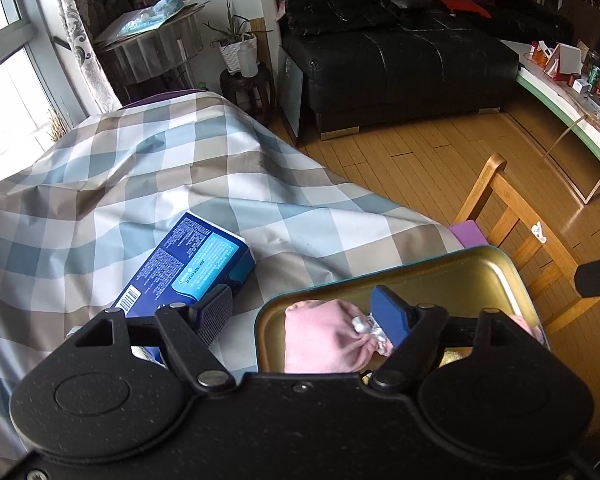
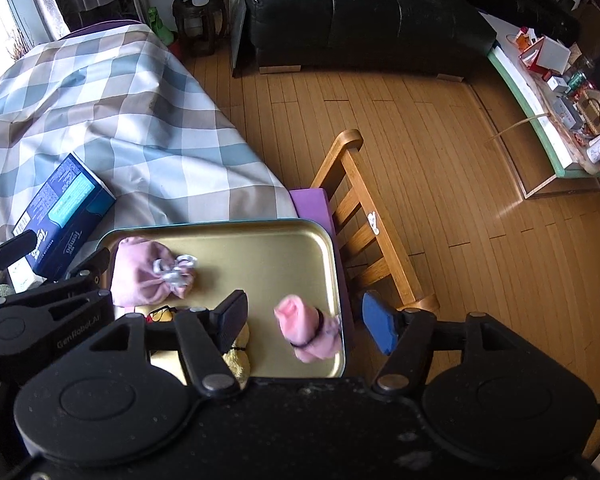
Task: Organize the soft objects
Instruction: 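Open both grippers to drop the pink sock and pouch into the tray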
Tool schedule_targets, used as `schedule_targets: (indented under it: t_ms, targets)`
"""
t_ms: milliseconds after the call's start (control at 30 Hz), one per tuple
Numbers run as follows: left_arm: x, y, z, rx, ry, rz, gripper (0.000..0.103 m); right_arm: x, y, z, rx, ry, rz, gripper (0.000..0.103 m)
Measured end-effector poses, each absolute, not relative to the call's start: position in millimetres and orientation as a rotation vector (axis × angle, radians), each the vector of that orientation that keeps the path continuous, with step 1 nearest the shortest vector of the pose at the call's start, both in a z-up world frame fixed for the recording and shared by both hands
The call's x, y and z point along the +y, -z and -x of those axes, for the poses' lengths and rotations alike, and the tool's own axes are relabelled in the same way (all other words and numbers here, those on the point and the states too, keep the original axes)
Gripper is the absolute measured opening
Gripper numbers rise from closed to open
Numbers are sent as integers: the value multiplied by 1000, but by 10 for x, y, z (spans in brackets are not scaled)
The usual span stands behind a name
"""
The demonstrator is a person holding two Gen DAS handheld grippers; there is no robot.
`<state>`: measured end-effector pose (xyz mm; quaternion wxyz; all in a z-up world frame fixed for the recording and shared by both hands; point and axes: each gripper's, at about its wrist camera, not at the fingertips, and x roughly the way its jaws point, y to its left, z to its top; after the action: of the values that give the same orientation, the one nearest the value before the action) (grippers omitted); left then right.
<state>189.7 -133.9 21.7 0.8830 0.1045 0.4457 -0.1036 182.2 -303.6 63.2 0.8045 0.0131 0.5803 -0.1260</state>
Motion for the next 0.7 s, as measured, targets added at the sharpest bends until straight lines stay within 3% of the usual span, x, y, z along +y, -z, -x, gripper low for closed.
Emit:
schedule_targets:
  t_ms: [700]
  targets:
    - [-472,-31,-1542,955,184,-254,73,-2580,-815,-1907,1201,197,31,66]
